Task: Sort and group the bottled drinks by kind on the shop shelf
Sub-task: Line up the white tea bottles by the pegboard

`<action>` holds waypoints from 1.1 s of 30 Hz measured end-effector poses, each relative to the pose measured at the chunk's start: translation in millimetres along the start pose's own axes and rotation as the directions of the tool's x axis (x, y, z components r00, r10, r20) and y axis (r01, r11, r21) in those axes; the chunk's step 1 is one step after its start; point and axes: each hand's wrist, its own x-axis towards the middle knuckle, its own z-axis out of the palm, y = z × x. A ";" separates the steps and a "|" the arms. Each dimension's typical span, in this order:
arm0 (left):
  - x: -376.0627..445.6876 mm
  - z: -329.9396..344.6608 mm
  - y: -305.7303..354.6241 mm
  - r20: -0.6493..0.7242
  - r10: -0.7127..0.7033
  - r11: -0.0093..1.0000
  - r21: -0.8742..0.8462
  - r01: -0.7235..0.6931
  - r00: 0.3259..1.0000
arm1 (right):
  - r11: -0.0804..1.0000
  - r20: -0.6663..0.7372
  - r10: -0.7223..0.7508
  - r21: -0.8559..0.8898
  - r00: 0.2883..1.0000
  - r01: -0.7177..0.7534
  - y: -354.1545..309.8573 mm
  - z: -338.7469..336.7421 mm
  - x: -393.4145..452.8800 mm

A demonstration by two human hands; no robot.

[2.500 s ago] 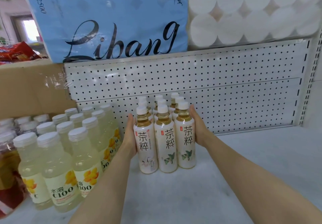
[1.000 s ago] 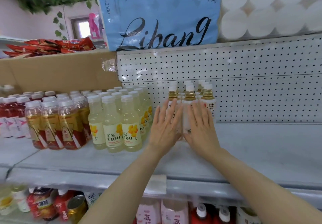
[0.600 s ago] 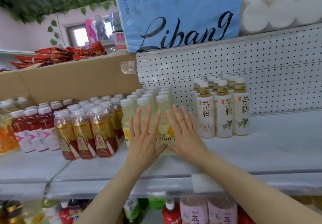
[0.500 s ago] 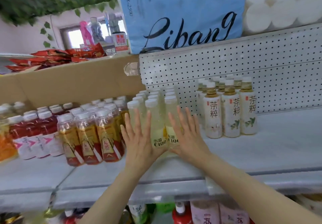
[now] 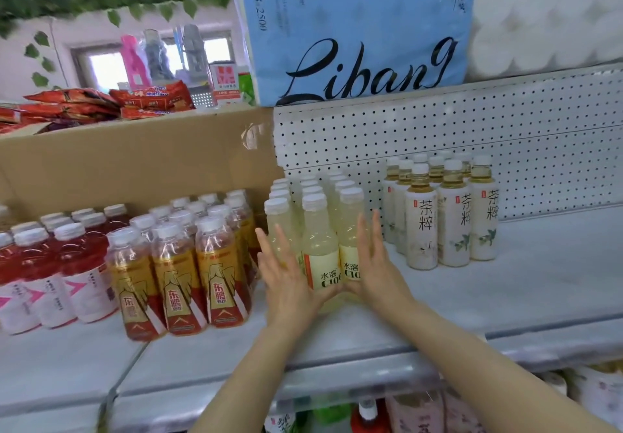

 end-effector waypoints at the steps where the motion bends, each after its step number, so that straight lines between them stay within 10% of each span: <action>1: -0.9 -2.7 -0.9 0.011 0.003 0.999 0.039 -0.003 1.000 | 0.998 -0.030 -0.008 -0.054 1.000 0.006 -0.7 0.1 -2.1; 8: -7.5 -19.4 -18.6 -0.002 0.464 0.740 0.551 -0.386 0.886 | 0.811 -0.062 -0.389 -0.497 0.919 0.310 -13.6 0.0 -15.9; 33: -37.7 -110.8 -111.4 -0.084 0.372 0.723 0.651 -0.232 0.925 | 0.873 -0.011 -0.392 -0.319 0.920 0.369 -145.9 37.9 -13.9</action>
